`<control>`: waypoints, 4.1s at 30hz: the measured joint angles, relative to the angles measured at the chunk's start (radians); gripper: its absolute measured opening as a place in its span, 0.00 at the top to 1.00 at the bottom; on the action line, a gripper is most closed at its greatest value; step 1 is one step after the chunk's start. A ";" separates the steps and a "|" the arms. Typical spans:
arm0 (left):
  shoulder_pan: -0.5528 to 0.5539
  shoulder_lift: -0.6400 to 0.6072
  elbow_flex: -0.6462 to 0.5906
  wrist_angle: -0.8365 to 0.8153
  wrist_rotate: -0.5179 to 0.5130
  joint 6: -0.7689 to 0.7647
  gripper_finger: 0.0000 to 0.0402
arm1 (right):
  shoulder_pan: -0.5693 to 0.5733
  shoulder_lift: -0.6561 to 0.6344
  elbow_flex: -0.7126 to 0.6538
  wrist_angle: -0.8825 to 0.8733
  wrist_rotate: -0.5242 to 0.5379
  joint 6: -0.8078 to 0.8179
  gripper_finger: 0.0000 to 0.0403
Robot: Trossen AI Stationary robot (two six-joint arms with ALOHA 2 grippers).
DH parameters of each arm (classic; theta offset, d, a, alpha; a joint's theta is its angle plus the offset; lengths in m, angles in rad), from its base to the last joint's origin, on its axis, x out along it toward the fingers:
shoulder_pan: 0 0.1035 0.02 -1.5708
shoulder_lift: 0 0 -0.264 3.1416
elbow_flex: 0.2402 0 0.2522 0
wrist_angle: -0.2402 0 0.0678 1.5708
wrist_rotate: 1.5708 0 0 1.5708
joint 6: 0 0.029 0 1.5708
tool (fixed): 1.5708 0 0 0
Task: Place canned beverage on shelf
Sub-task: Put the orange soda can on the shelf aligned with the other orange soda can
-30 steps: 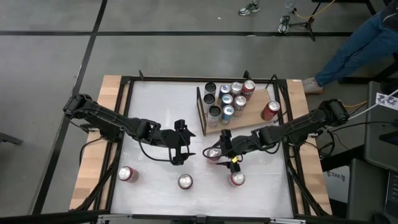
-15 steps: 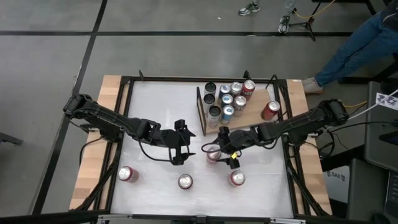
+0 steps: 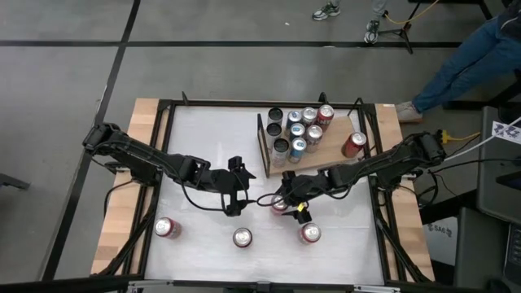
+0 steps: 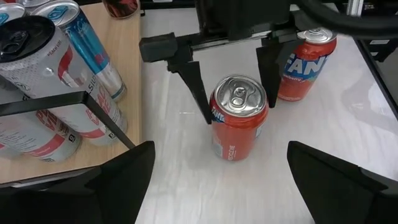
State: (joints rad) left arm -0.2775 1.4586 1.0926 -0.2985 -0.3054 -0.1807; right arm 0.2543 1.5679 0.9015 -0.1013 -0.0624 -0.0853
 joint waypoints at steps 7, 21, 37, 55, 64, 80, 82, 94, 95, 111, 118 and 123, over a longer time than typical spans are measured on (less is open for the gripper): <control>0.000 0.000 0.000 0.000 0.000 0.000 0.11 | 0.000 0.001 0.000 -0.001 0.000 0.000 0.17; 0.000 0.000 0.000 0.000 0.000 0.000 0.11 | 0.000 -0.035 -0.001 -0.007 -0.038 0.029 0.30; 0.050 0.000 0.000 0.000 0.000 0.000 0.11 | 0.000 -0.490 -0.001 -0.454 0.095 0.105 0.31; 0.051 0.000 0.000 0.003 0.000 0.000 0.11 | -0.163 -0.764 0.000 -0.816 0.316 0.139 0.30; 0.050 0.000 0.000 0.003 0.000 0.000 0.11 | -0.369 -0.763 0.000 -0.869 0.206 0.064 0.30; 0.050 0.000 0.000 0.003 0.000 0.000 0.11 | -0.609 -0.770 -0.087 -0.856 0.137 -0.050 0.30; 0.050 0.000 0.000 0.003 0.000 0.000 0.11 | -0.634 -0.769 -0.106 -0.834 0.122 -0.064 0.30; 0.050 0.000 0.000 0.004 0.000 0.000 0.11 | -0.777 -0.765 -0.143 -0.747 0.095 -0.163 0.30; 0.050 0.000 0.000 0.004 0.000 0.000 0.11 | -0.785 -0.765 -0.144 -0.738 0.094 -0.169 0.30; 0.050 0.000 0.000 0.003 0.000 0.000 0.11 | -0.926 -0.699 -0.144 -0.645 -0.052 -0.285 0.30; 0.050 0.000 0.000 0.003 0.000 0.000 0.11 | -0.976 -0.623 -0.144 -0.598 -0.118 -0.322 0.30; 0.050 0.000 0.000 0.003 0.000 0.000 0.11 | -0.998 -0.585 -0.144 -0.577 -0.148 -0.345 0.30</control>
State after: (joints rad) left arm -0.2272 1.4586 1.0924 -0.2955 -0.3058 -0.1810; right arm -0.7433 0.9832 0.7574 -0.6784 -0.2106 -0.4307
